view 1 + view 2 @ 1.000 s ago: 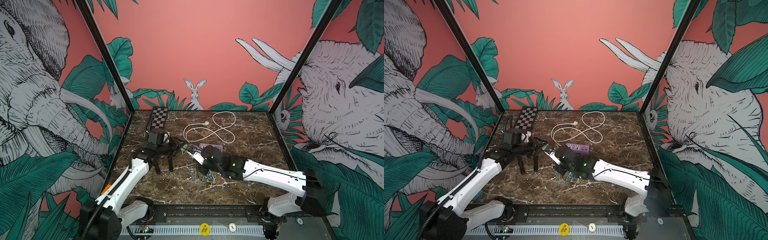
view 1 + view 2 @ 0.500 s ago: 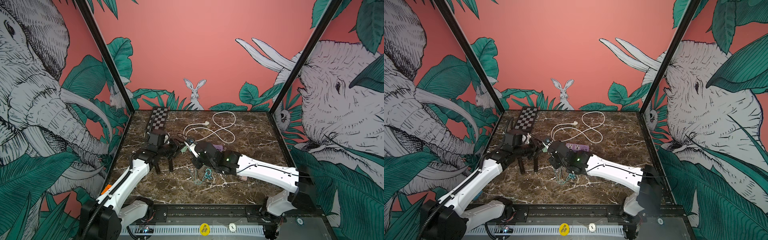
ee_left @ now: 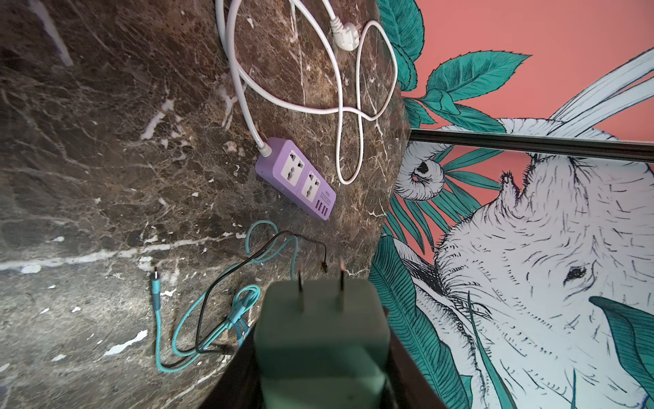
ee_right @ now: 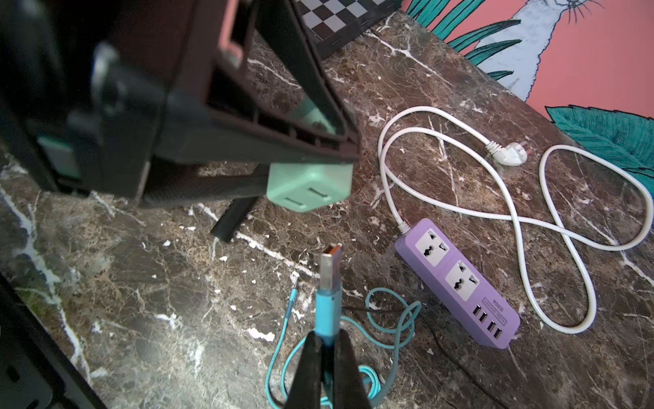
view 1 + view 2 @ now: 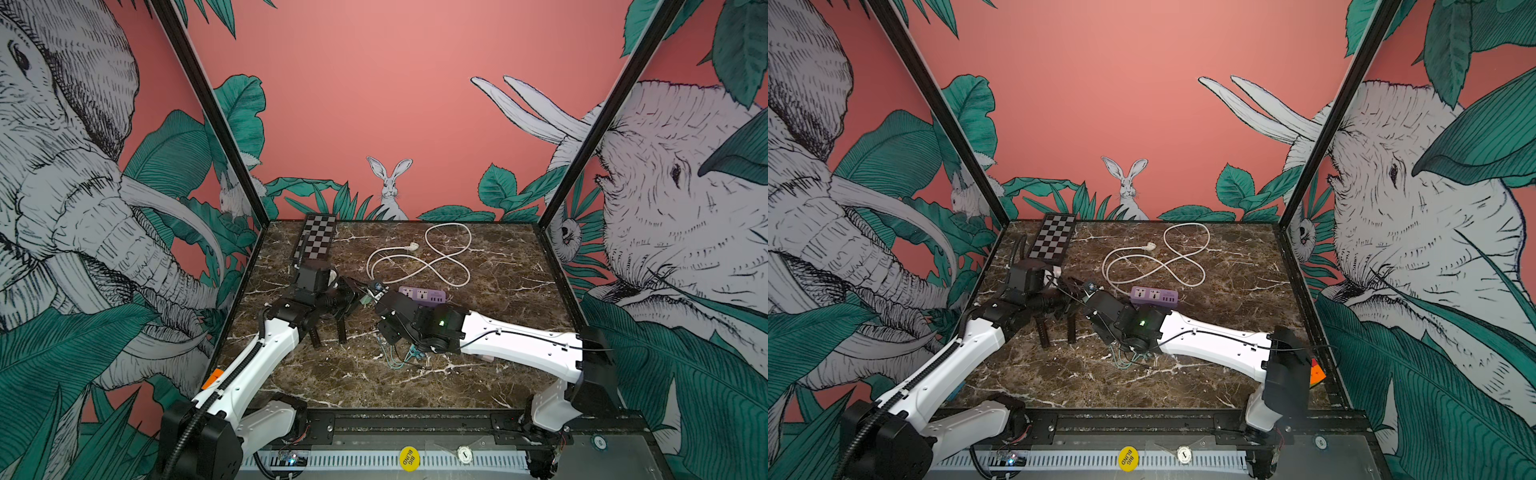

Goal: Charge the electric toothbrush
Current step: Pick up the electric toothbrush from the center of the board.

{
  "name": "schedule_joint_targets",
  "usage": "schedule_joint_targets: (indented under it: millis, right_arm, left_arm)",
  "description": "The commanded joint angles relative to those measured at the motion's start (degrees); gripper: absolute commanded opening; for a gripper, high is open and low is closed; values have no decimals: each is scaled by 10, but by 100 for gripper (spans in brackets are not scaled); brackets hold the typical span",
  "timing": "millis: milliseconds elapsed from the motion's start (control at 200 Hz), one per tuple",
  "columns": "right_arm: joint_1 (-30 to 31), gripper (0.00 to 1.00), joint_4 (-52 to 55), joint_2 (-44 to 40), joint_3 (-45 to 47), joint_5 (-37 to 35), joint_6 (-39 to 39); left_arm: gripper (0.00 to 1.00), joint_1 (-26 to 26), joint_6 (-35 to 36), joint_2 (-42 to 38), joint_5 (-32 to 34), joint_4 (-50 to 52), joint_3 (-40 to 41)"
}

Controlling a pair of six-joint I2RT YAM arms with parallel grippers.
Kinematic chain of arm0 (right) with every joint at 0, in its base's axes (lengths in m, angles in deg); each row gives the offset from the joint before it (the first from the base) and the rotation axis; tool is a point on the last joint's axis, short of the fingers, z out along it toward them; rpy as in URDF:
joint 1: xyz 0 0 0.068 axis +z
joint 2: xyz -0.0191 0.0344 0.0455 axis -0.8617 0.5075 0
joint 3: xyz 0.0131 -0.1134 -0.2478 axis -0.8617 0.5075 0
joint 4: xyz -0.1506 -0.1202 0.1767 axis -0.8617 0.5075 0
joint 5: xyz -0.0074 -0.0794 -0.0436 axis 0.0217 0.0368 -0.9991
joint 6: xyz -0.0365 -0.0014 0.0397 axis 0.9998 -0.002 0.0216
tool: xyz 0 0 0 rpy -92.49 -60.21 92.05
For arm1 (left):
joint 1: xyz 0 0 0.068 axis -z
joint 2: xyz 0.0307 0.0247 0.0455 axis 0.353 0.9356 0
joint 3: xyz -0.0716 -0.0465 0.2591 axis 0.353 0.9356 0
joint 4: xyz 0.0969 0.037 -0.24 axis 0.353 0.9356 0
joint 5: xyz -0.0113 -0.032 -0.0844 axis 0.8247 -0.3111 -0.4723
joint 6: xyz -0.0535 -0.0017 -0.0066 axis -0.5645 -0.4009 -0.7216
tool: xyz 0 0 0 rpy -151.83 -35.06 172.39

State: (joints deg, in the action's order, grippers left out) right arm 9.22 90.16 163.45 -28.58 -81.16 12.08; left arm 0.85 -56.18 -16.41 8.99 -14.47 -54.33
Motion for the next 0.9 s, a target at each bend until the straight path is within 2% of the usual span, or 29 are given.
schedule_joint_targets:
  millis: [0, 230, 375, 620, 895]
  right_arm:
    - [1, 0, 52, 22, -34, -9, -48]
    - [-3, 0, 19, 2, -20, 57, -65]
    - [-22, 0, 3, -4, -8, 154, -64]
    - [-43, 0, -29, -35, 42, 155, -79]
    - [-52, 0, -24, -4, 10, 173, -81]
  left_arm:
    - [0, 5, -5, -22, 16, 12, 9]
    - [0, 9, -2, -25, 26, 24, 6]
    - [0, 12, 4, -27, 30, 35, 2]
    - [0, 16, 5, -35, 29, 34, 12]
    - [0, 33, 17, -21, 45, 60, 4]
